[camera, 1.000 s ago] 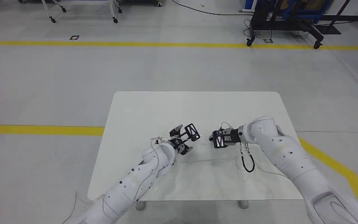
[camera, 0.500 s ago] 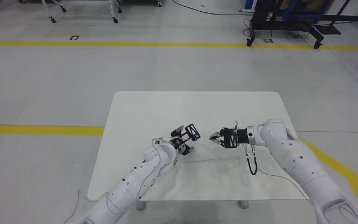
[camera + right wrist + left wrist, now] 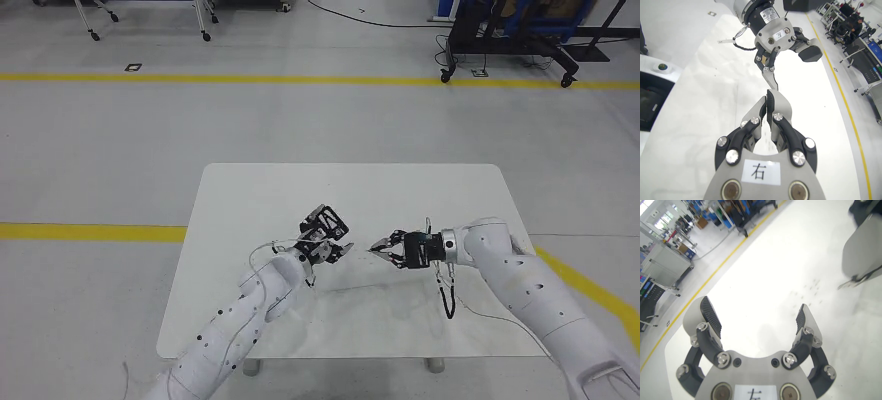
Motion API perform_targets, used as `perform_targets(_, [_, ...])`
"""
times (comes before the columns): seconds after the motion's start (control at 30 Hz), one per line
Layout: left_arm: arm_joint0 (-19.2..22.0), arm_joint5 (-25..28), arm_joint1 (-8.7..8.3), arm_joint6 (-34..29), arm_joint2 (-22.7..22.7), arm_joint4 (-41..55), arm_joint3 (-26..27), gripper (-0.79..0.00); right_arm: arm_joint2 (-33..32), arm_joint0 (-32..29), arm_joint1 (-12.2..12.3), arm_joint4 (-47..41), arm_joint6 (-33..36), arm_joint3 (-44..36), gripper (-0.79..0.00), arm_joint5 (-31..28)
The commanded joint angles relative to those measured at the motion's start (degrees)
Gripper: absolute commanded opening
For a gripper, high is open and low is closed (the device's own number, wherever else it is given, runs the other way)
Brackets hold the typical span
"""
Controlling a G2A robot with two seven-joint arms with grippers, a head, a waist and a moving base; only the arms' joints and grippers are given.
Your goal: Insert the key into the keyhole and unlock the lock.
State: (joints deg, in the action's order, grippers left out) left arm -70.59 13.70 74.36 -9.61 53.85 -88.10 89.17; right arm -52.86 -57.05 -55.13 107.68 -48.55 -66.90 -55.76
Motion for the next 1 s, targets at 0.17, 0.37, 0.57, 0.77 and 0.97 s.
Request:
perform_targets(0.17, [-8.76,25.49,-3.88,15.43,16.5,15.03,4.52,0.0,4.93,1.78,-0.39,-24.44,2.03,-1.19,-0.785,-2.02])
perform_targets(0.37, [-8.76,25.49,-3.88,15.43,16.5,15.03,4.52,0.0,5.19,2.0,-0.27,-25.82,2.26,-1.09,-0.785,-2.25])
perform_targets(0.57, [-3.67,39.68,-3.49,19.38,13.46,27.18,-3.07,0.0,4.98,1.23,-0.49,-28.51,3.66,-1.31,-0.785,-1.6])
perform_targets(0.77, [4.43,44.3,-3.83,18.49,3.78,40.94,-10.54,0.0,6.62,0.41,-1.26,-36.59,3.66,-1.88,-0.785,-2.25])
perform_targets(0.97, [4.43,44.3,-3.83,18.49,3.78,40.94,-10.54,-0.197,6.62,0.41,-1.26,-36.59,3.66,-1.88,-0.785,-2.25])
